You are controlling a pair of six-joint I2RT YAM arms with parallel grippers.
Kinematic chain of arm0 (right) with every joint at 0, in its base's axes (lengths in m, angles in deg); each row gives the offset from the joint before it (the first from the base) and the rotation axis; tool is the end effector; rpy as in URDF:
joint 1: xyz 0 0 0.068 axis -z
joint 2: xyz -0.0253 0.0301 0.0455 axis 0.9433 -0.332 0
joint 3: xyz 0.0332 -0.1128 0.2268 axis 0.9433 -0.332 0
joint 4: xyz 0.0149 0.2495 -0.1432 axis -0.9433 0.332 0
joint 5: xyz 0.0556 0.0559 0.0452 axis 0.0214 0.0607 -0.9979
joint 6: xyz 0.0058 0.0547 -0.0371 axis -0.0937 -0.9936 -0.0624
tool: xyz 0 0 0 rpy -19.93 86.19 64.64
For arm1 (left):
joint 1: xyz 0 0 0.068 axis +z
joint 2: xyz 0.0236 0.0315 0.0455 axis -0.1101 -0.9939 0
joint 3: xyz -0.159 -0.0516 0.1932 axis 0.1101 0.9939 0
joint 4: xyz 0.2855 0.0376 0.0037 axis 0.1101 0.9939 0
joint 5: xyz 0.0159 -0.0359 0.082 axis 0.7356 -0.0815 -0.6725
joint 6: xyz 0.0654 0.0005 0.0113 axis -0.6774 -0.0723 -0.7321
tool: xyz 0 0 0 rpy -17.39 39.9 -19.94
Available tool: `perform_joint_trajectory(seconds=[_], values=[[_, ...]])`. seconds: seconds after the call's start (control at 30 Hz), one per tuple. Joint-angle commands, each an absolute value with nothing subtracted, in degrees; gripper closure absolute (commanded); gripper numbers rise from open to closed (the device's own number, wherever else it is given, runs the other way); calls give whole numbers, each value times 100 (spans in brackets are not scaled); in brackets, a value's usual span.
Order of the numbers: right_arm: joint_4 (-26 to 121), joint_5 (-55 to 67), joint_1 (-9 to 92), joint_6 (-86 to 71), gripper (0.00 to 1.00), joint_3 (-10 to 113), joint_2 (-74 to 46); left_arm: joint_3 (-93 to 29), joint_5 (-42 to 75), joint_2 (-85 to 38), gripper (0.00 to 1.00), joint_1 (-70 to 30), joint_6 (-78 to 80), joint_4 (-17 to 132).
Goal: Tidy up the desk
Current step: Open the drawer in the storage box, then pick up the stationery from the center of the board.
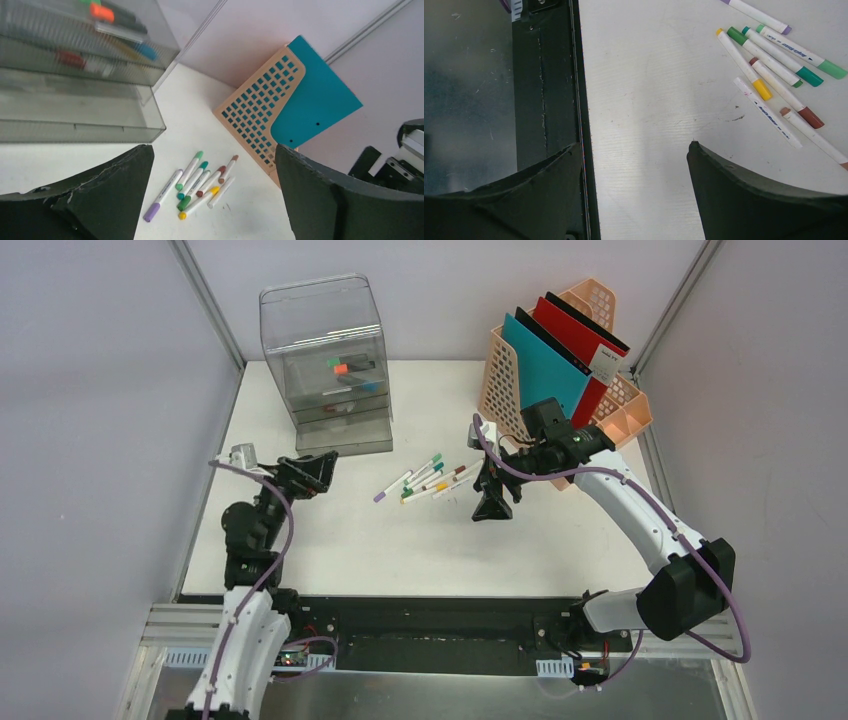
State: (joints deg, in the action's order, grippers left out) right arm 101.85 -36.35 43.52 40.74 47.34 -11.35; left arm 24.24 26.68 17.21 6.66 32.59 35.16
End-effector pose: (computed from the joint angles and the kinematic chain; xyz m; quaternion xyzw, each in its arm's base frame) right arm 0.2486 0.1726 0.2849 -0.5774 0.6700 0.3830 0.2665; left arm 0.2187 -0.0152 0.2345 -0.1364 0.6599 -0.3659 0.6419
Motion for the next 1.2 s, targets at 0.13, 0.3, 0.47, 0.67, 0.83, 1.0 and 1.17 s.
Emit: perform_joint_trajectory(seconds=[0.13,0.3,0.47,0.67,0.83,1.0,1.17], values=[[10159,-3675,4358,4241,20,4915,-1129,2605,2509,3407,1,641,2995,4883],[10167,-3669,4359,4248,20,4911,-1156,2736,2831,2931,1,641,3838,4206],[10167,-3643,4362,4265,19,4910,-1156,2816,3356,1891,1,641,4200,3210],[10184,-3663,4362,4278,20,4907,-1171,2290,4176,558,5,641,4053,3514],[10197,-3656,4362,4286,20,4920,-1208,1372,3855,-419,12,-214,3005,5155],[10196,-3622,4362,4275,20,4920,-1234,14,1072,-1143,13,-1618,1640,7464],[10197,-3609,4361,4277,20,4920,-1270,-846,266,-2073,19,-2238,788,8153]])
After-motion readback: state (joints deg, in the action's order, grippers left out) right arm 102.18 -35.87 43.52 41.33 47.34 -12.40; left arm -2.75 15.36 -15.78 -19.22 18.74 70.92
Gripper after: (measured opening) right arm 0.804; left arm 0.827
